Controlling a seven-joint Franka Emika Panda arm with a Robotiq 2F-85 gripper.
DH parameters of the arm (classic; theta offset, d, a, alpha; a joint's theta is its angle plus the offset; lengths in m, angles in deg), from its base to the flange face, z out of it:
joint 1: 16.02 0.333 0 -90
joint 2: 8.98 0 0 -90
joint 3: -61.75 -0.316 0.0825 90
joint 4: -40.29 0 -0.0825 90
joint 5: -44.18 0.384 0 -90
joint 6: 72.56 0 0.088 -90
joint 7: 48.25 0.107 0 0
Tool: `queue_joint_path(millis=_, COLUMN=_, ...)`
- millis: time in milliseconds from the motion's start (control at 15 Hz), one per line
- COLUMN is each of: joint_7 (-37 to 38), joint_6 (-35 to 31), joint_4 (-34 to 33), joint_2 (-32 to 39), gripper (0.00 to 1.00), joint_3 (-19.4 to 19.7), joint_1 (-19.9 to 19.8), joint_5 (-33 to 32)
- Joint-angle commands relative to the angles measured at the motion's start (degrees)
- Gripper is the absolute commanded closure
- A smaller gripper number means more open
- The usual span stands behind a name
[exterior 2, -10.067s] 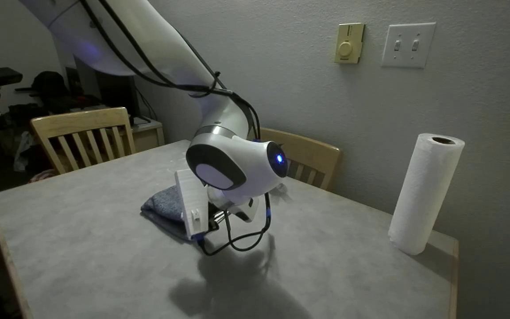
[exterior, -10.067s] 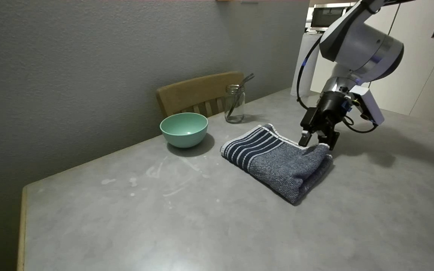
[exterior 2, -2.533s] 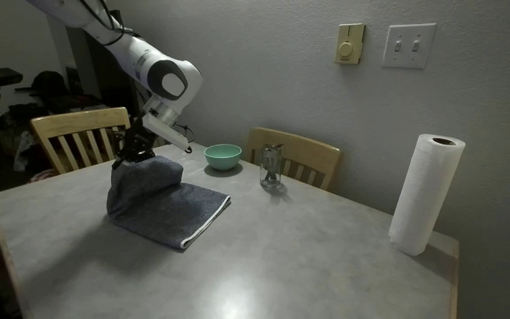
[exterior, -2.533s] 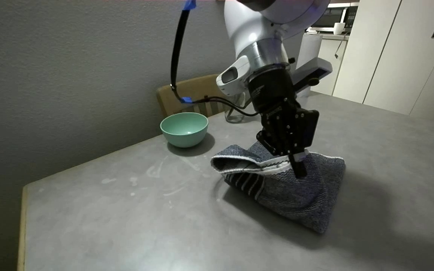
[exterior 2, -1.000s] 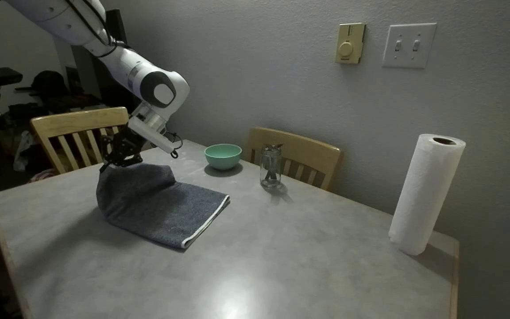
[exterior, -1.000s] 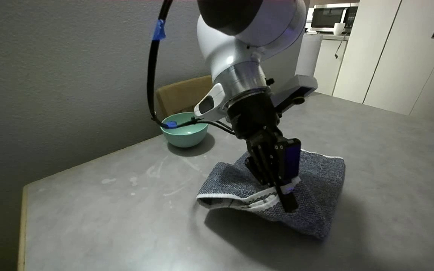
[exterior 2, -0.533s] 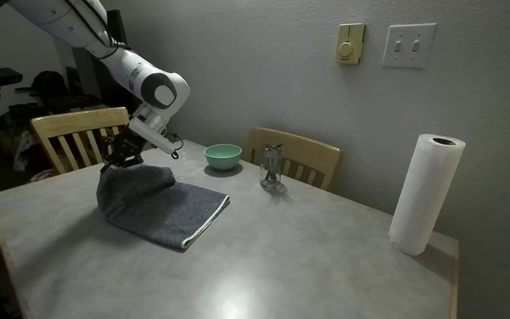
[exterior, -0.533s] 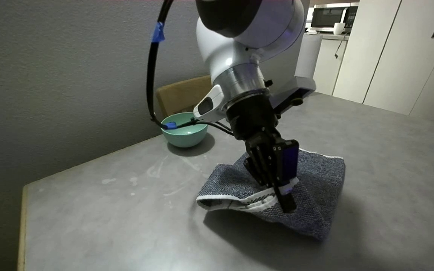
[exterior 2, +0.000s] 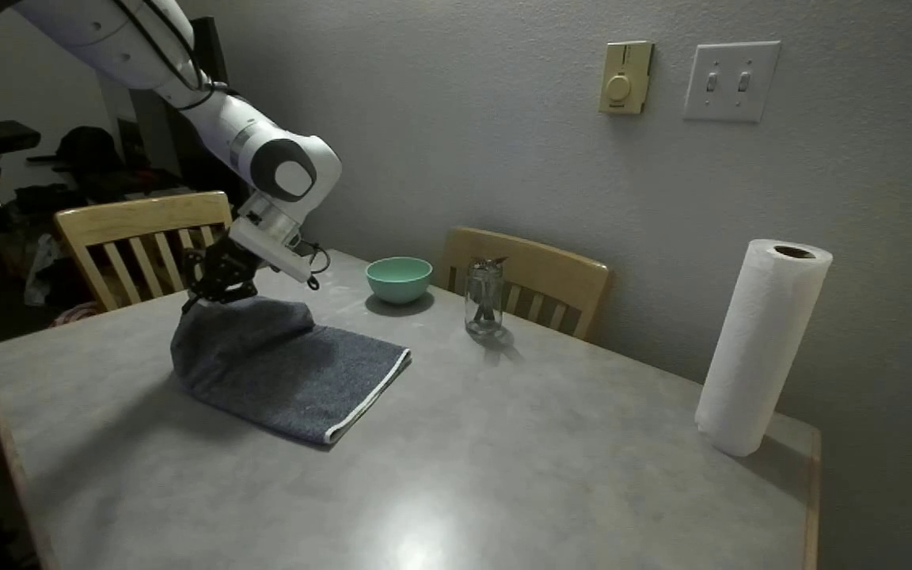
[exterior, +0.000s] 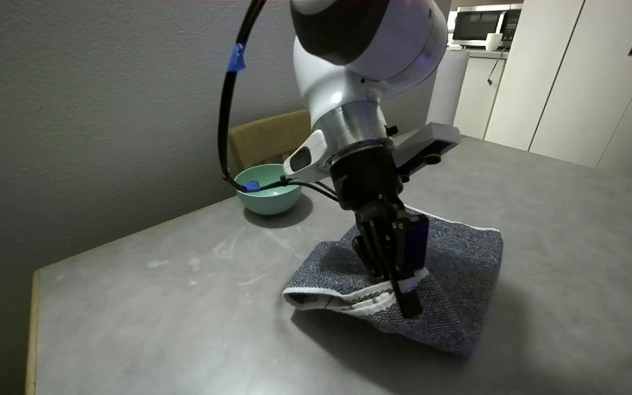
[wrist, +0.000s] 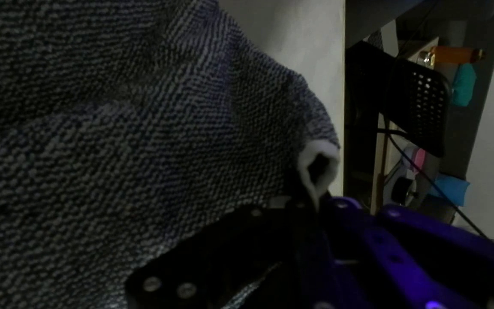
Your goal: Unfold the towel once
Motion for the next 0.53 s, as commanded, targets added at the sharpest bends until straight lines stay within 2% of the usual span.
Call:
queue_joint_path(millis=0, joint_7=-0.27, joint_6=-5.24, joint_4=0.7, joint_2=0.87, gripper=0.99, joint_3=-1.42, joint_1=-1.11, joint_5=3.21)
queue_joint_path(millis=467, joint_7=-2.19, joint_6=-3.34, joint_4=-6.47, joint_2=6.28, gripper=0.99, joint_3=-3.34, joint_1=0.62, joint_5=1.87)
